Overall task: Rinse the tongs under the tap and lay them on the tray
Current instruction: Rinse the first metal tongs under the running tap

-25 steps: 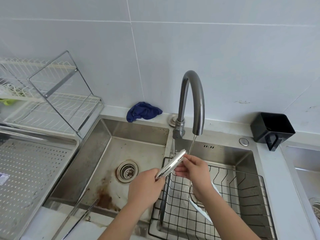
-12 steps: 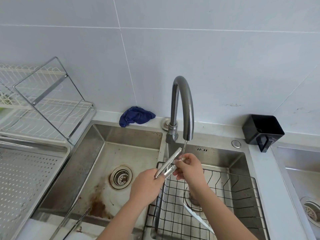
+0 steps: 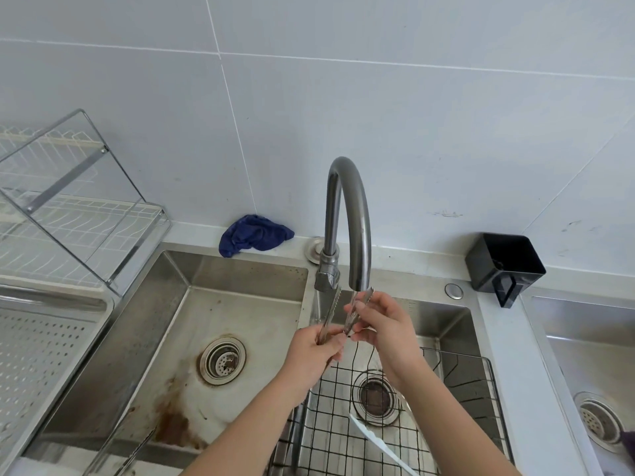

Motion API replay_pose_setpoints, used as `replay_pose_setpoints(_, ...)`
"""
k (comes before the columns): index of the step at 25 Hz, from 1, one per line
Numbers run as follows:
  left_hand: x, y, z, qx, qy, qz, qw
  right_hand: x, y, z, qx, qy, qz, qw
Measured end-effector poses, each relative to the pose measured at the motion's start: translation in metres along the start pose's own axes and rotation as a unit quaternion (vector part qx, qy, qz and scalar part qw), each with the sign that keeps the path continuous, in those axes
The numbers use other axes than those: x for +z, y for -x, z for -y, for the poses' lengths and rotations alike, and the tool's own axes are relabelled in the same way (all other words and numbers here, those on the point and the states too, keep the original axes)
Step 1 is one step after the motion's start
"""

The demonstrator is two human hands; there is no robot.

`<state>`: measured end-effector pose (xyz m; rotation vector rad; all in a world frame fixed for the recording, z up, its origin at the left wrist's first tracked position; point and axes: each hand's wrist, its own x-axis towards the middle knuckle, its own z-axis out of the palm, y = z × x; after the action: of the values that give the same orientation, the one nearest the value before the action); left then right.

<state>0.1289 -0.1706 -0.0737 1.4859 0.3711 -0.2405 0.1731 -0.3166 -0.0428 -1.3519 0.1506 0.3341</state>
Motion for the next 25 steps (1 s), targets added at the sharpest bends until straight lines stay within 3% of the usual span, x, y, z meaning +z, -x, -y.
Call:
replay_pose_setpoints(5, 0.009, -0.006, -0.004, -0.077, 0.028, 0.012, 0.997, 0.003, 0.007, 0.006, -0.038, 0.089, 0.026, 0.995)
replay_pose_setpoints(9, 0.021, -0.007, -0.013, -0.129, 0.007, 0.018, 0.991, 0.014, 0.004, 0.002, -0.055, 0.185, -0.022, 0.981)
replay_pose_setpoints(13, 0.021, 0.002, -0.018, -0.077, 0.013, 0.046, 0.996, 0.029, -0.003, 0.009, -0.007, 0.040, 0.004, 0.999)
replay_pose_setpoints(17, 0.011, 0.015, -0.003, -0.030, -0.036, -0.012, 0.999, 0.037, -0.012, 0.010, 0.070, -0.154, -0.059, 0.984)
replay_pose_setpoints(20, 0.003, 0.018, -0.003, -0.109, 0.024, -0.017, 0.994, 0.046, -0.004, -0.003, 0.080, -0.122, -0.017, 0.989)
replay_pose_setpoints(22, 0.000, 0.020, -0.008, -0.172, 0.063, 0.070, 0.981, 0.046, -0.001, 0.002, 0.075, -0.065, 0.007, 0.995)
replay_pose_setpoints(25, 0.004, 0.019, -0.017, -0.180, 0.105, 0.111, 0.972, 0.046, -0.010, 0.014, 0.092, -0.057, -0.065, 0.992)
